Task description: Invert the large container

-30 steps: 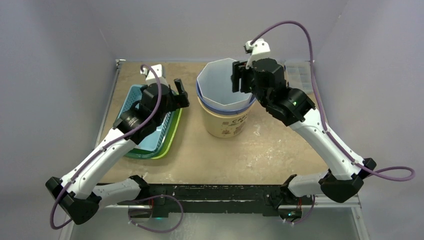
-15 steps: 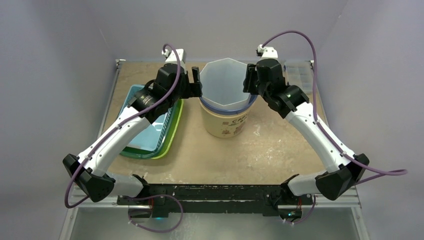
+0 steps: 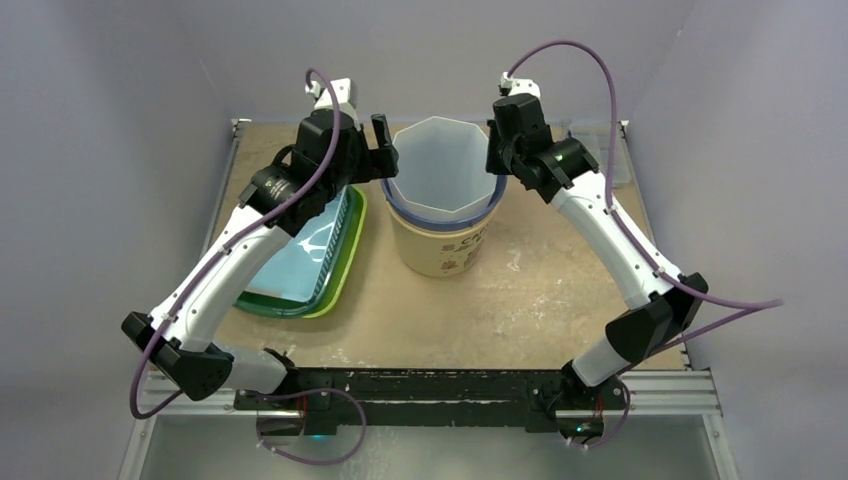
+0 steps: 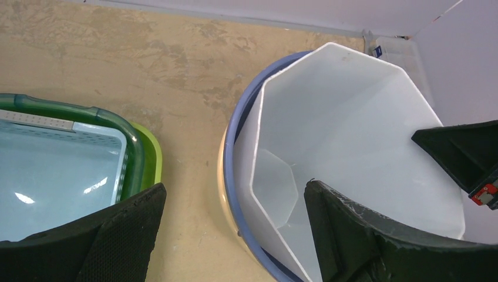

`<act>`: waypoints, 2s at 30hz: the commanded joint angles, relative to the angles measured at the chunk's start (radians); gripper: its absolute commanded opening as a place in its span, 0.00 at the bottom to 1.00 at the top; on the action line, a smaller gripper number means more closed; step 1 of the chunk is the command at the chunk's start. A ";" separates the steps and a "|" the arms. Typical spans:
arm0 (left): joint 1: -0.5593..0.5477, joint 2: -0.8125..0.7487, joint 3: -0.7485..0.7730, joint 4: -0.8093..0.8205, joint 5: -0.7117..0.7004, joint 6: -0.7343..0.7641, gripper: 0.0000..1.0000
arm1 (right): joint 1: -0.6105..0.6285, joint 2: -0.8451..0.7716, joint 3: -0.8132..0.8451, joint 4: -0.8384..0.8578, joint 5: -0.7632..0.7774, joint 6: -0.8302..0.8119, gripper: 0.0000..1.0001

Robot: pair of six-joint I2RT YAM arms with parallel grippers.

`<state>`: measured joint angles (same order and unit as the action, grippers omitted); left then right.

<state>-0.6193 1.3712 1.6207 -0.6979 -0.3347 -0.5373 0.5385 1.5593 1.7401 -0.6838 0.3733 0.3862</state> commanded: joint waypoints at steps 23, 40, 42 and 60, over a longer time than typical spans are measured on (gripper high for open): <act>0.005 0.184 0.299 -0.059 0.257 -0.210 0.59 | 0.008 -0.123 0.118 0.122 -0.044 -0.058 0.00; 0.006 0.044 0.228 -0.175 0.127 -0.027 0.57 | 0.008 -0.130 0.168 0.165 -0.249 0.001 0.00; 0.006 0.044 0.217 -0.157 0.151 -0.026 0.53 | 0.008 -0.126 0.194 0.143 -0.246 -0.027 0.00; 0.007 0.118 0.381 -0.213 0.180 0.004 0.51 | 0.010 -0.030 0.348 -0.053 -0.149 -0.193 0.00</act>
<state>-0.6155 1.4689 1.9213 -0.8841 -0.1631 -0.5556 0.5430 1.5288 2.0064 -0.7368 0.1692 0.2070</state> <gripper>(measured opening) 0.501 0.034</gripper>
